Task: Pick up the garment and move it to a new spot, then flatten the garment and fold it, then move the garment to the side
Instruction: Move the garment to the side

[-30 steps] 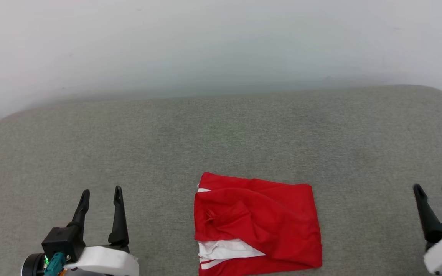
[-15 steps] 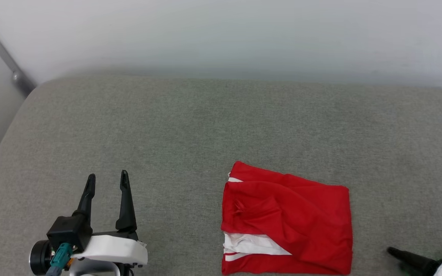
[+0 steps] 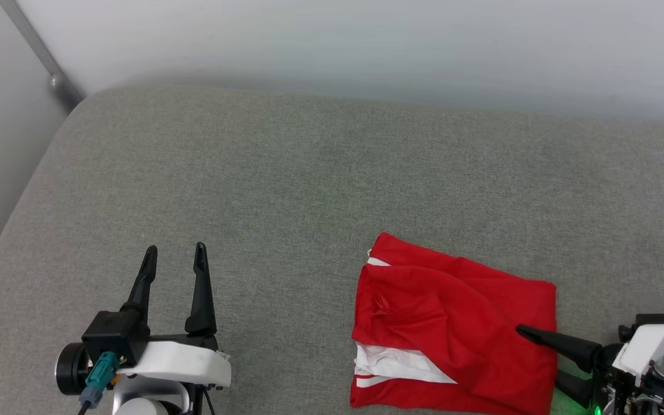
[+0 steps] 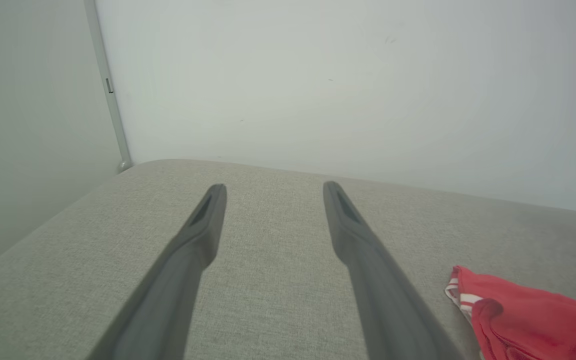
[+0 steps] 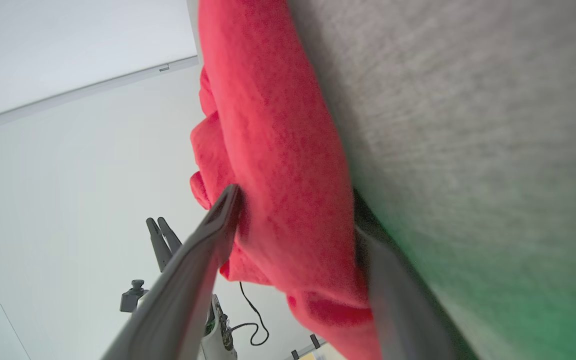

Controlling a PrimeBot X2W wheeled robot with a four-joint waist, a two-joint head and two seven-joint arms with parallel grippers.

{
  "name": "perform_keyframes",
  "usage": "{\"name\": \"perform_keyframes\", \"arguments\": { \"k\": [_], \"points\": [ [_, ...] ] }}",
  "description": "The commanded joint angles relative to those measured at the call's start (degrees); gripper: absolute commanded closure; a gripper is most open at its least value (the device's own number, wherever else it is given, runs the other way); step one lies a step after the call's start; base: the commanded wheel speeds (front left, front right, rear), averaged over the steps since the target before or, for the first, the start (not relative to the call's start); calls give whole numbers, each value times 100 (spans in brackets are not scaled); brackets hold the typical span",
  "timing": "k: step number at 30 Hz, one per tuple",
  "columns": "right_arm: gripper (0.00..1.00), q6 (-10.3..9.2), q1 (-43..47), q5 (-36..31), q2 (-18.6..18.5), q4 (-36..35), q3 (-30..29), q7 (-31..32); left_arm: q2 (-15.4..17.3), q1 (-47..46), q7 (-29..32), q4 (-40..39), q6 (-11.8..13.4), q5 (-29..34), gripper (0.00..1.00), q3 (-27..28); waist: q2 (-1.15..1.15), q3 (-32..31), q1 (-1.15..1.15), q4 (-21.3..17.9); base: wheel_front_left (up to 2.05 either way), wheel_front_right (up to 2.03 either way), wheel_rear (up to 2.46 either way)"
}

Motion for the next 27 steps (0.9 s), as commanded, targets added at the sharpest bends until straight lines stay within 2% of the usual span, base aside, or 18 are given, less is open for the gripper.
{"name": "perform_keyframes", "arguments": {
  "k": [1,5,9,13,16,17,22,27],
  "points": [
    [100,0,-31,63,129,98,173,-74,-10,-50,-13,18,-23,32,0,10,0,-24,0,8,0,0,0],
    [100,-1,89,-115,102,-237,411,-348,-36,1,-13,-4,-59,93,0,48,0,-98,0,-66,0,0,0],
    [100,-1,141,-615,-59,-827,780,-725,-28,48,-13,-46,-126,158,0,98,0,-194,0,-262,0,0,0],
    [100,0,218,-1299,-276,-1487,1525,-1117,-14,150,-14,-19,-143,211,0,152,0,-371,0,-635,0,0,0],
    [100,-1,262,-2052,-735,-1937,2304,-1351,22,230,-14,27,-167,190,0,194,0,-533,0,-1018,0,0,0],
    [100,-1,262,-2052,-735,-1937,2304,-1351,22,230,-14,27,-167,190,0,194,0,-533,0,-1018,0,0,0],
    [100,-1,24,-2938,-1346,-2257,3354,-1605,19,298,-14,-19,-206,212,0,249,0,-600,0,-1839,0,0,0],
    [100,-1,-516,-3389,-1803,-2131,4027,-1772,66,34,-11,-101,-285,287,0,158,0,-247,0,-2695,0,0,0]
  ]
}}
